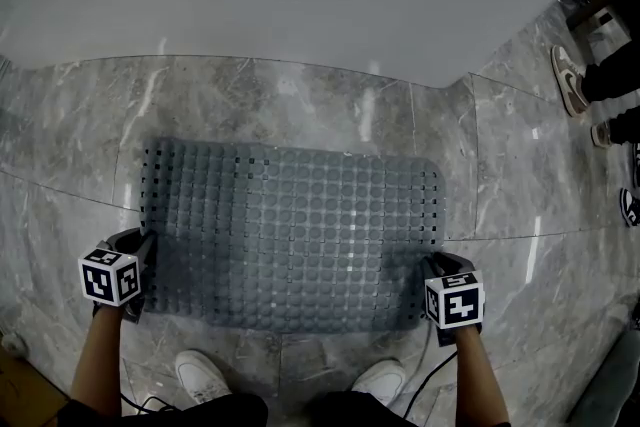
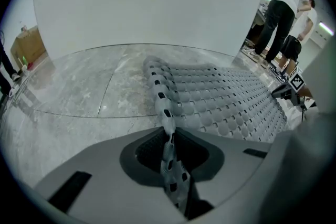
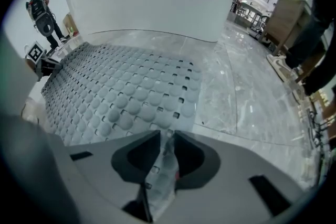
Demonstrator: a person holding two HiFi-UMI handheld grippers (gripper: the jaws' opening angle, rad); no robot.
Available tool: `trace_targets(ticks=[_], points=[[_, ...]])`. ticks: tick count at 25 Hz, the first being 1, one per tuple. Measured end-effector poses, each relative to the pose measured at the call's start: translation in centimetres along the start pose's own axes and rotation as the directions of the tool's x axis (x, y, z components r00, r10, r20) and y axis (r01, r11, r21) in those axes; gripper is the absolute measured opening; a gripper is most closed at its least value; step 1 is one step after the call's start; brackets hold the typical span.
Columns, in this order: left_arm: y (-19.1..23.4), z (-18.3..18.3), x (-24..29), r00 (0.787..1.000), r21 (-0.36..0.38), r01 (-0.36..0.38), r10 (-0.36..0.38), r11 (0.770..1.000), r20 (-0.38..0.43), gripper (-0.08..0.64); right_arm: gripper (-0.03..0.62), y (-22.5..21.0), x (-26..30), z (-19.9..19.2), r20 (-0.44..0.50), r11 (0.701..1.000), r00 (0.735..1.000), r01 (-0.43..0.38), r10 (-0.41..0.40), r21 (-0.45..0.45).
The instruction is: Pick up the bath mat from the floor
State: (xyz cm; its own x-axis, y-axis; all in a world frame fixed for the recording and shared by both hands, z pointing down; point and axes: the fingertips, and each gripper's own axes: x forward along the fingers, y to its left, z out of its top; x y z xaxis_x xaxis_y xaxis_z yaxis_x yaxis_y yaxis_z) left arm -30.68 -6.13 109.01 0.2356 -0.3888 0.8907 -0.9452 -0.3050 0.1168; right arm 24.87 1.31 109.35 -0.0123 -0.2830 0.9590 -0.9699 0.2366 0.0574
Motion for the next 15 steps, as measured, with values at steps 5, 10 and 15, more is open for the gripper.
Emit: trace_targets(ticks=[5,10,15], points=[[-0.1,0.1,0.0,1.000,0.005,0.005,-0.005,1.000,0.009,0.055,0.075,-0.4,-0.1,0.1,0.007,1.000,1.000,0.021,-0.021,0.003],[-0.2,0.1,-0.1,1.000,0.009,0.008,-0.008,1.000,0.011,0.054,0.017,-1.1,0.1,0.2,-0.006,0.999,0.999,0.041,-0.041,0.004],[-0.2,0.2,-0.1,1.000,0.015,0.014,-0.015,1.000,0.018,0.054,0.034,-1.2,0.2,0.3,-0.017,0.998,0.998,0.064,-0.064,-0.011]])
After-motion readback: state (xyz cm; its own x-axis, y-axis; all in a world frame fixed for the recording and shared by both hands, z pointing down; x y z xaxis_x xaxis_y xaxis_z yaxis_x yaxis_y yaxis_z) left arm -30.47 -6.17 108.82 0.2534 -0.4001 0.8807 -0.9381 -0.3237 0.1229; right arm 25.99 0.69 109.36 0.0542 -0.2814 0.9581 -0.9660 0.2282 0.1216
